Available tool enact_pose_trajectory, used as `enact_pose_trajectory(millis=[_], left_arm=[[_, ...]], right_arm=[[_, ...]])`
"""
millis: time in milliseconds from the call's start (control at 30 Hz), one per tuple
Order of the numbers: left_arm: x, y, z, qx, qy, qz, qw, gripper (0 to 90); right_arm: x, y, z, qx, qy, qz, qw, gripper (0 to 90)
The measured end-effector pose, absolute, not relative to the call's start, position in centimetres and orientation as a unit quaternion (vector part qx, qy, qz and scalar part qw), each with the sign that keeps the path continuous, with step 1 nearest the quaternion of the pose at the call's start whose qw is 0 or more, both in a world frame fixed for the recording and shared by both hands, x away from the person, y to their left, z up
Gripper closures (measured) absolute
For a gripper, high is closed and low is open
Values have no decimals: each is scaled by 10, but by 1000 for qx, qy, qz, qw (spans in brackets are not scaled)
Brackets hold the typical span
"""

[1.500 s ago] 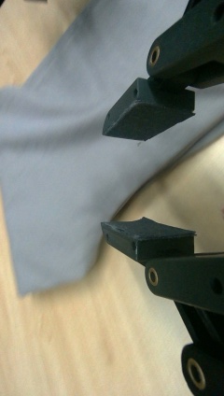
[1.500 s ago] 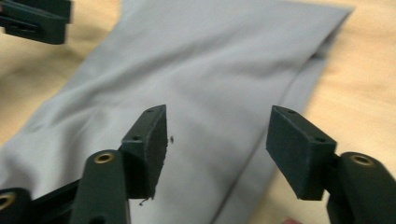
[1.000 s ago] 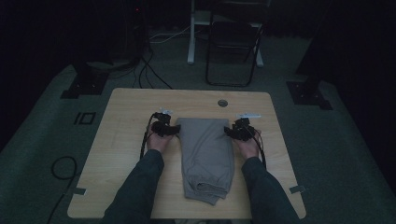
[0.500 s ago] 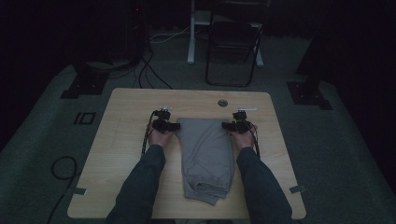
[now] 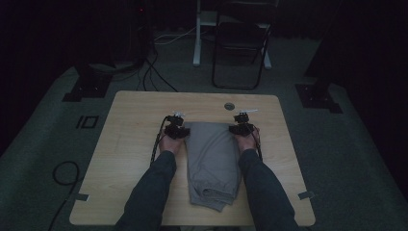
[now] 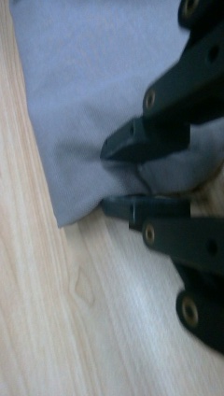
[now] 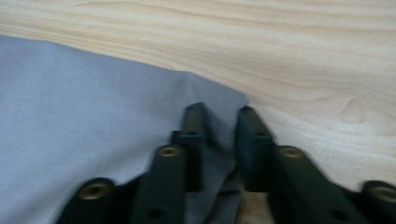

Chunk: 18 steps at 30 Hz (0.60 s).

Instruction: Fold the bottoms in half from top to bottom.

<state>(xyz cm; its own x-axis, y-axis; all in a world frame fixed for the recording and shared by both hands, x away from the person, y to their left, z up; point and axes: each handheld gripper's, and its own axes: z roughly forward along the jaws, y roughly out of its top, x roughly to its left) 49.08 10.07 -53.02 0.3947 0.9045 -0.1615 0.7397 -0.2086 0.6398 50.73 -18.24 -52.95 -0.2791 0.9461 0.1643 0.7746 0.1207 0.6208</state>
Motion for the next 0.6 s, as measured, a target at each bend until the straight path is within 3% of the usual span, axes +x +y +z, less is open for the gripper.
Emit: enact_pose_trajectory(millis=[133, 600], left_arm=[[491, 99, -526, 776, 532, 132, 312, 877], [492, 104, -488, 765, 518, 158, 350, 889]], right_arm=[[507, -188, -528, 592, 729, 323, 115, 844], [502, -202, -499, 565, 728, 360, 144, 848]])
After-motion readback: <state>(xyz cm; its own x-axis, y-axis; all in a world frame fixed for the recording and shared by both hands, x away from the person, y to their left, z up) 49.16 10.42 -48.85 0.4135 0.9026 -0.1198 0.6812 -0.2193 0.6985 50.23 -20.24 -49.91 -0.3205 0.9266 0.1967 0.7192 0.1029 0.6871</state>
